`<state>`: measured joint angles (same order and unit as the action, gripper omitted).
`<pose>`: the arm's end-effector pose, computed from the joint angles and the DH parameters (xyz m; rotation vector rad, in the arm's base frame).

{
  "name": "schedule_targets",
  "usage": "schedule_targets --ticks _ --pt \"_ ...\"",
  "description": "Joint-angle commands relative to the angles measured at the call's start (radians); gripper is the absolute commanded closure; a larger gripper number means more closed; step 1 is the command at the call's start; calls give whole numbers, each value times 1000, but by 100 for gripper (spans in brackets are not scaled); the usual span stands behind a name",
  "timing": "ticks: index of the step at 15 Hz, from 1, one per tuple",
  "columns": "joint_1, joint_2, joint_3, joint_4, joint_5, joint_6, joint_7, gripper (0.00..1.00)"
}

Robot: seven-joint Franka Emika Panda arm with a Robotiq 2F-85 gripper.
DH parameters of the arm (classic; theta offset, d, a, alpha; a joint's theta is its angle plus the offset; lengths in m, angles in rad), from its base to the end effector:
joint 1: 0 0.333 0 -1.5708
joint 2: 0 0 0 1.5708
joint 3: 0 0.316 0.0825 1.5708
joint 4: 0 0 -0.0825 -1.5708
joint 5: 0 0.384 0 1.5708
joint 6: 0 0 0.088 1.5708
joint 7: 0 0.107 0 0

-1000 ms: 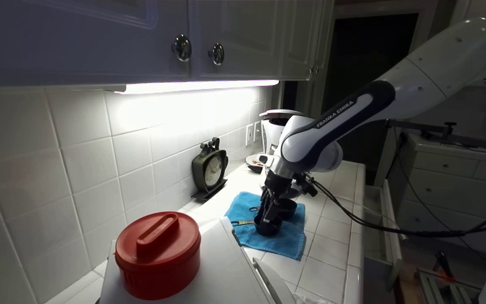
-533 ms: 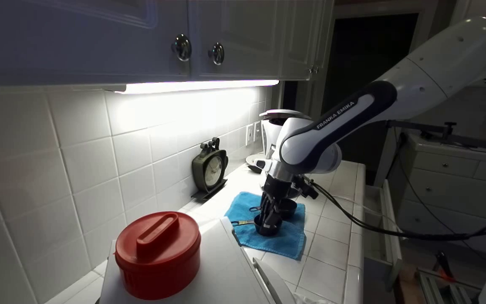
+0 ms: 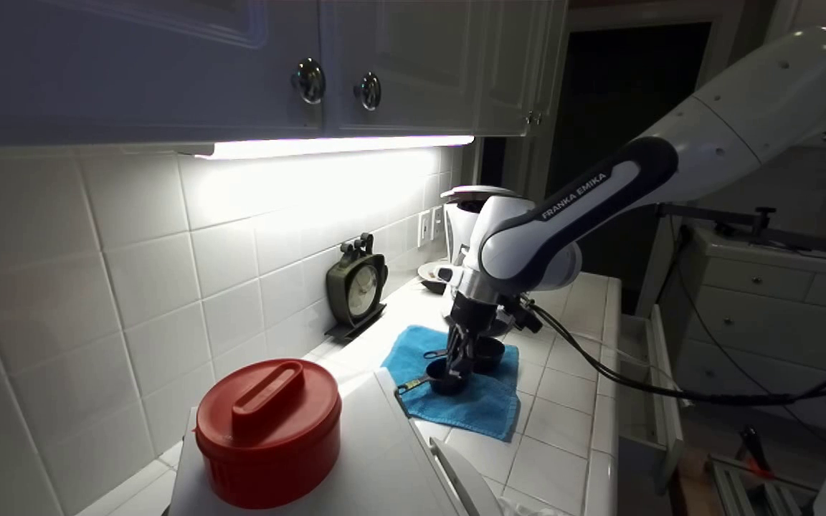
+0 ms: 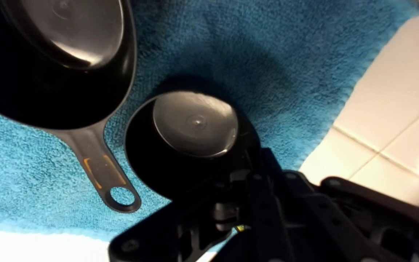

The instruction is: Swap around the black pots on the counter

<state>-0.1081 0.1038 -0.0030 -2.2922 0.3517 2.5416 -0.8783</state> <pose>0.5342 -0.0638 0.3190 -2.9082 -0.7277 -0.3469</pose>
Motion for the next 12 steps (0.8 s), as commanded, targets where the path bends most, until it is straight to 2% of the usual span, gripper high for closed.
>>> schedule_targets --ticks 1,7,12 --pt "-3 -19 -6 2 -1 -37 14 94" --pt "2 -90 0 -11 76 -36 -55 95" --pt "26 -153 -15 -28 28 -8 4 95"
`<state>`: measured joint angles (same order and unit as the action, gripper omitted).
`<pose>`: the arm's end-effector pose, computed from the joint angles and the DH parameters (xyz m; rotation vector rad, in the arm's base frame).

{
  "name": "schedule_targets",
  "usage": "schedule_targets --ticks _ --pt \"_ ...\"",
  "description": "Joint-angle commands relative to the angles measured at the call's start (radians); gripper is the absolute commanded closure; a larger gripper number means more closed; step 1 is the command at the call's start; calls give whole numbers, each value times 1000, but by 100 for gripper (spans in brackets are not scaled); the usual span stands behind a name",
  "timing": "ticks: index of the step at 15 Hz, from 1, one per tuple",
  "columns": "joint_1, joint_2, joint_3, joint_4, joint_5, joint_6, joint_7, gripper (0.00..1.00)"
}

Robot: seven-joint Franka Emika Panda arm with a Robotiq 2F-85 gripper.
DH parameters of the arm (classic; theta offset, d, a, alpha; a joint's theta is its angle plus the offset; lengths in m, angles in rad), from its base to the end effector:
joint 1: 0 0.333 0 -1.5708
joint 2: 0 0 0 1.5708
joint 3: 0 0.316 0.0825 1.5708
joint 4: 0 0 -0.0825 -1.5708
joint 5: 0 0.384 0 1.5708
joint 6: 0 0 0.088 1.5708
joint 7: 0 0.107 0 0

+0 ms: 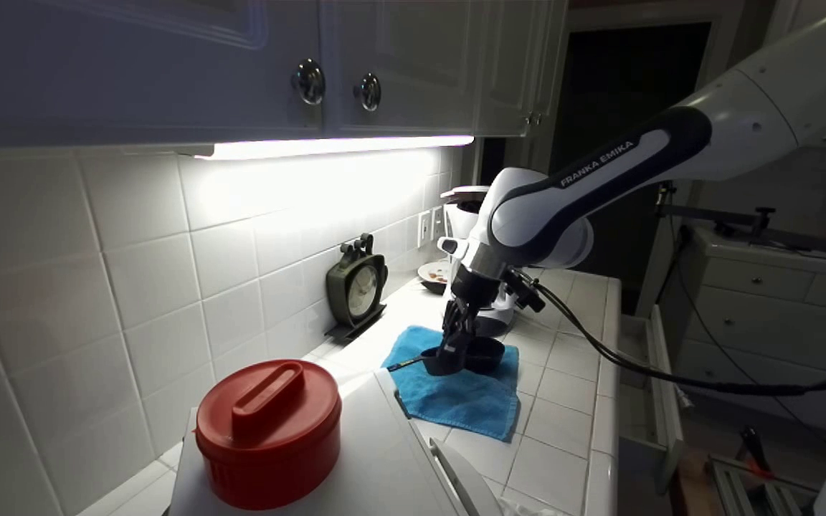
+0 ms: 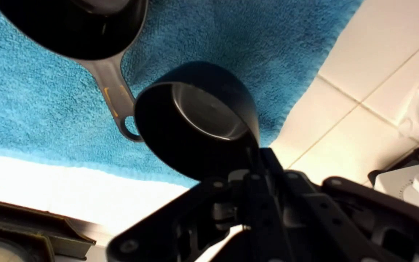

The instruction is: Swap around the black pots on the counter

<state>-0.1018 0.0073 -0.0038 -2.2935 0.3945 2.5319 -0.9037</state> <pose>0.5322 -0.0606 0.3692 -2.8908 -0.7370 -0.4901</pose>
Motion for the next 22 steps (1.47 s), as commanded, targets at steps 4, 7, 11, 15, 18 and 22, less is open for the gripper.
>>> schedule_targets --ticks 4,7,11,15,18,22 --pt "32 -117 -23 -52 -89 24 100 95" --pt "29 -148 -34 -80 -174 31 190 95" --pt "24 -187 -57 -132 -253 36 277 95" --pt "19 -226 -95 -197 -266 72 317 95" --pt "17 -246 -124 -245 -265 140 327 95" --pt "34 -231 -173 -281 -221 219 300 95"
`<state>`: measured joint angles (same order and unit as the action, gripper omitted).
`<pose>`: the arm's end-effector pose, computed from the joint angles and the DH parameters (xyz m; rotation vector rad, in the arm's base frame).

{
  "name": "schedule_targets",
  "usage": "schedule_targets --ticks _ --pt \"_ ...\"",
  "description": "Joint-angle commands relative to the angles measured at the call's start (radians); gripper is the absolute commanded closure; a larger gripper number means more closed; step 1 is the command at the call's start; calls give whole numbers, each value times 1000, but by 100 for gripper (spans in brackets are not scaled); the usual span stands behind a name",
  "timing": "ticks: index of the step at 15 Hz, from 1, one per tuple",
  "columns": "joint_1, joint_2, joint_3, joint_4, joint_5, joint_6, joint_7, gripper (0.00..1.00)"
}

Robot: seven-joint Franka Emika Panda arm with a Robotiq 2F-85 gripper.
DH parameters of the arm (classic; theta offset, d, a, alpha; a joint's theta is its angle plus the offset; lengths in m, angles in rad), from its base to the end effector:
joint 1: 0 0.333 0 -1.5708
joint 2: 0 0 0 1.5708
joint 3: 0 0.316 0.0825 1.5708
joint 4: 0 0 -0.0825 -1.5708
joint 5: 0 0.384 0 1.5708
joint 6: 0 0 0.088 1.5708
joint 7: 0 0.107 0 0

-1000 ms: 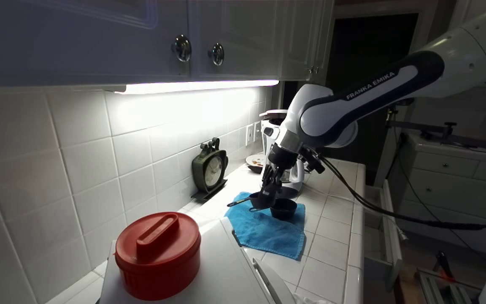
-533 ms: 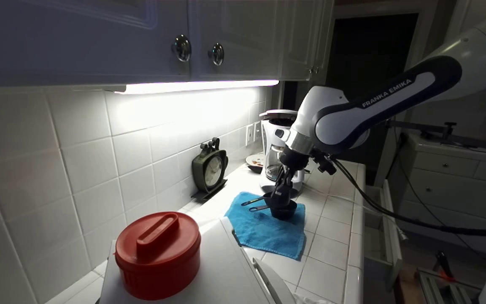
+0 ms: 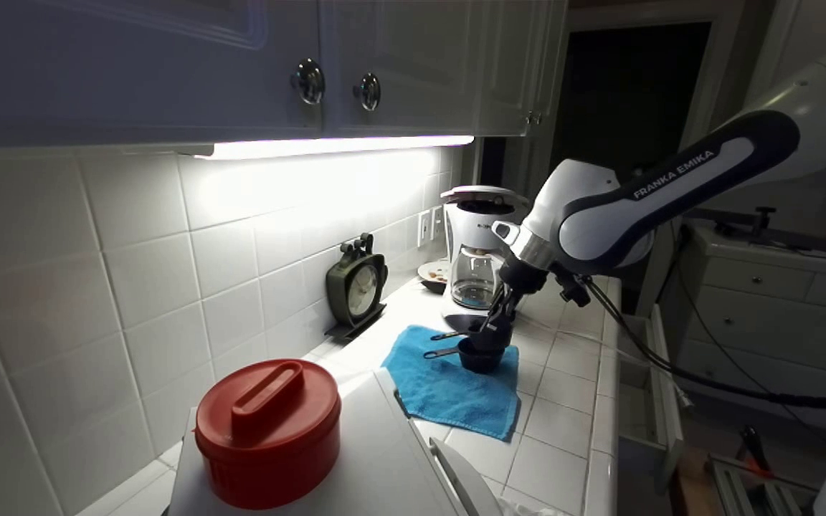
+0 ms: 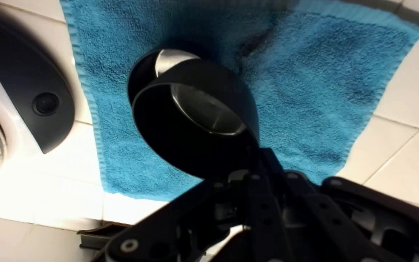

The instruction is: Swap around the black pots on the counter

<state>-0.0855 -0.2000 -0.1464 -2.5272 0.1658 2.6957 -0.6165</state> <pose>0.4604 -0.1145 0.3859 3.0283 0.3737 0.5922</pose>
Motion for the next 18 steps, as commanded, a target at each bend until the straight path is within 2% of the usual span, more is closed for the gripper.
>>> schedule_targets --ticks 1,9,11,18 --pt "16 -21 -35 -56 -1 73 22 95" --pt "40 5 -70 -51 11 155 15 95" --pt "27 22 -48 -44 15 170 15 95" --pt "55 67 -49 -39 25 196 0 95"
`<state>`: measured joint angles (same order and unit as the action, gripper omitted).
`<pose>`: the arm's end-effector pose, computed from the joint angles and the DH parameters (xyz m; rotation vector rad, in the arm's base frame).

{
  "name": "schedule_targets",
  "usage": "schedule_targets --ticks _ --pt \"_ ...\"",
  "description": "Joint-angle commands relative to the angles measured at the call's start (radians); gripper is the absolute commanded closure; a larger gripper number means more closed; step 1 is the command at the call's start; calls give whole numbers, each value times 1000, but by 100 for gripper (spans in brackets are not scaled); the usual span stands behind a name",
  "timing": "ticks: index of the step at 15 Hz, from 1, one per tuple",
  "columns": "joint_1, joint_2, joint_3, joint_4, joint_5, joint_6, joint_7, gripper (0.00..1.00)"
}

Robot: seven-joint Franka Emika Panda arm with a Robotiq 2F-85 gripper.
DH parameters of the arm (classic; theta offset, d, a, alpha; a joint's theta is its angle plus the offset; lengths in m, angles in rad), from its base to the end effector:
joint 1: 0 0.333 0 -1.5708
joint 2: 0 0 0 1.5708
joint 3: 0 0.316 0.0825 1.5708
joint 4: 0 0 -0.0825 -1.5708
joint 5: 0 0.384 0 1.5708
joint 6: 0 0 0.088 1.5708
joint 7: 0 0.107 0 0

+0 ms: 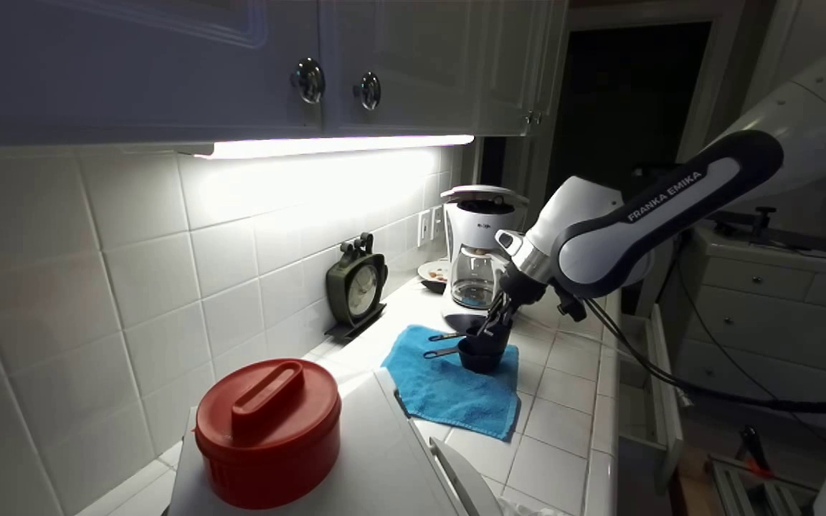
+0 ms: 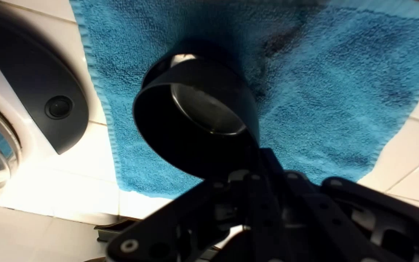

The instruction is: Swap around the black pots on the counter

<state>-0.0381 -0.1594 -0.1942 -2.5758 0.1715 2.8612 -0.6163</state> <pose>0.4579 -0.1178 0.3645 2.9706 0.3360 0.6780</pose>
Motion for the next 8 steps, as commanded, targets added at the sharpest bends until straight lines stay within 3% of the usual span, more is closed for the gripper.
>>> schedule_targets --ticks 1,8 --pt "4 32 0 9 10 40 6 95" --pt "-4 63 -1 8 -1 85 12 95"
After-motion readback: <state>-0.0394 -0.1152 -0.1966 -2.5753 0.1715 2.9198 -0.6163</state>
